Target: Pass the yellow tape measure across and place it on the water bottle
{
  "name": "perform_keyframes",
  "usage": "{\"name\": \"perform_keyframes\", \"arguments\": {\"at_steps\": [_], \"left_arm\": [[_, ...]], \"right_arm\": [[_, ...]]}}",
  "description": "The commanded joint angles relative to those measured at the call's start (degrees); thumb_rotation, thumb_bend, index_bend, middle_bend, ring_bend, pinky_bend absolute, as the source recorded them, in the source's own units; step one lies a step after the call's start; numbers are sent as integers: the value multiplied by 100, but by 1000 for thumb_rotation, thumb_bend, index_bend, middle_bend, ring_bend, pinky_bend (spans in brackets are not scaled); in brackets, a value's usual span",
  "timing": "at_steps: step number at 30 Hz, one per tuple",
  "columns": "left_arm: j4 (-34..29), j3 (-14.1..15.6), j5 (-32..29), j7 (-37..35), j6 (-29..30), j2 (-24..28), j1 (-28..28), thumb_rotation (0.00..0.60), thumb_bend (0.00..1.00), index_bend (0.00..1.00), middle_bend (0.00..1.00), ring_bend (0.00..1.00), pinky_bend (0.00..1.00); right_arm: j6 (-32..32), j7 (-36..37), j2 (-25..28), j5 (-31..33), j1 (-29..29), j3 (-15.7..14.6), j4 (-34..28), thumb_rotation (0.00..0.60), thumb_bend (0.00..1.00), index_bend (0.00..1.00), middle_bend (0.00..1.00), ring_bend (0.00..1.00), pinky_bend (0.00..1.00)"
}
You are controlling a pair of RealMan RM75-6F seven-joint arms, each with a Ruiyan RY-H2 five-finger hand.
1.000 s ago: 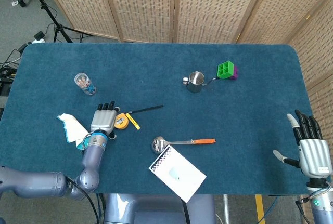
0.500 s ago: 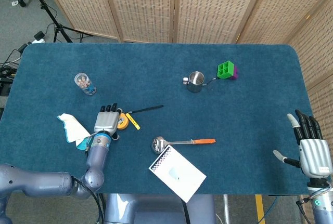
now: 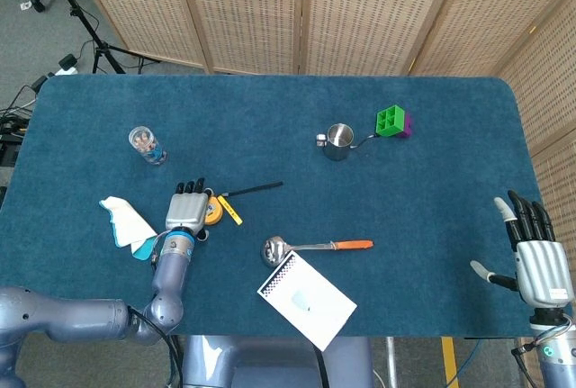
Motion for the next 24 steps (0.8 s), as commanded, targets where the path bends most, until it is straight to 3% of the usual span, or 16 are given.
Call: {"name": "perform_keyframes", "arguments": {"at_steps": [1, 24], "left_arm": [[13, -13, 29, -15, 18, -27, 13, 600, 256, 266, 0, 0, 0], [209, -2, 400, -46, 295, -232, 167, 600, 362, 436, 0, 0, 0]], "right_arm": [[-24, 23, 10, 1, -2, 2, -10, 600, 53, 0, 0, 0, 0], [-56, 56, 15, -40, -35, 46, -24, 600, 53, 0, 0, 0, 0]]}}
